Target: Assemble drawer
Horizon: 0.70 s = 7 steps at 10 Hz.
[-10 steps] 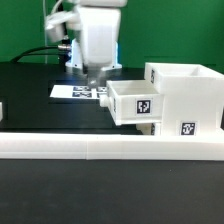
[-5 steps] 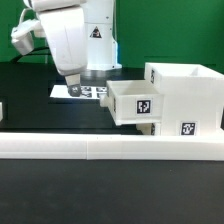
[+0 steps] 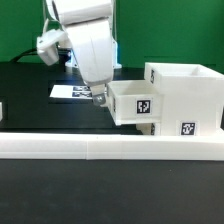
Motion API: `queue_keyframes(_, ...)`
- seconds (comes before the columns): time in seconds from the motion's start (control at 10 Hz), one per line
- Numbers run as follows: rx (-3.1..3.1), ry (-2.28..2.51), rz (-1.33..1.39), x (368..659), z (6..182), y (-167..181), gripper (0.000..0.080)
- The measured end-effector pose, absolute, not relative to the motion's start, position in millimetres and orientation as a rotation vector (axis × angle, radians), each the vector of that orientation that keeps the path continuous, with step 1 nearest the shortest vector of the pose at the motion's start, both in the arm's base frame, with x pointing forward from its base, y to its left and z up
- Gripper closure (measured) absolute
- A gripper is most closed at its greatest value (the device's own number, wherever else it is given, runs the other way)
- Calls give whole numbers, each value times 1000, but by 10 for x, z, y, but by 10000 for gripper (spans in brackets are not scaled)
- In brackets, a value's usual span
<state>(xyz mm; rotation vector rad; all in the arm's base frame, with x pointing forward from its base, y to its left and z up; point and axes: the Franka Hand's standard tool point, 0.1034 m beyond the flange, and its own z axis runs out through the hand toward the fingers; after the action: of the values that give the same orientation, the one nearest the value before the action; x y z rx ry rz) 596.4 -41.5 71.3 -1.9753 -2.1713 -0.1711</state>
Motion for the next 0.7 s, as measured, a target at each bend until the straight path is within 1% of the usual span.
queue_keyframes(0.4, -1982, -2161, -171, 5949, 701, -449, 151)
queue_keyframes(0.5, -1988, -2152, -179, 5910, 659, -430, 151)
queue_keyframes(0.7, -1989, -2146, -177, 5880, 631, -377, 151)
